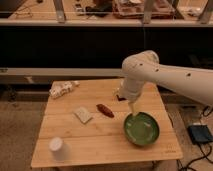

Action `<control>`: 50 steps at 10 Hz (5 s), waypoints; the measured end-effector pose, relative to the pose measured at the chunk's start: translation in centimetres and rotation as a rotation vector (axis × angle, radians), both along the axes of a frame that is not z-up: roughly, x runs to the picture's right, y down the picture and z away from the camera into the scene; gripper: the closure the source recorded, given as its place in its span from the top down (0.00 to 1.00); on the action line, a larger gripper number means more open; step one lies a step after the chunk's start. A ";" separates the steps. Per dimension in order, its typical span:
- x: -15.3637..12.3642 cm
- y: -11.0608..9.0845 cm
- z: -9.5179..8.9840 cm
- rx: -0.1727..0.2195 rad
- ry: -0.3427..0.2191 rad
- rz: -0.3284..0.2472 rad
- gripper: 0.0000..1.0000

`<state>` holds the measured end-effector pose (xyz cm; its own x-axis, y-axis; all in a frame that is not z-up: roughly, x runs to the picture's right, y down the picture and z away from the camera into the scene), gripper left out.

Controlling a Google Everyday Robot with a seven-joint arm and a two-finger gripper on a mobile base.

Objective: Move the arm in a circular motion

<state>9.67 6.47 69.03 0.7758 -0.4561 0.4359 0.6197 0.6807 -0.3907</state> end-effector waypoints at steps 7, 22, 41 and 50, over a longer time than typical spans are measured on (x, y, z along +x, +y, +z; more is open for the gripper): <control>0.0 0.0 0.0 0.000 0.000 0.000 0.80; -3.6 -1.6 0.5 0.015 -0.108 -0.017 0.80; 12.6 -5.9 9.0 0.109 0.216 0.269 0.80; -14.3 5.3 -3.2 0.055 -0.292 0.000 0.80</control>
<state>-4.63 11.79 65.85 0.6214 -0.4848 0.6155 0.7003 0.6960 -0.1587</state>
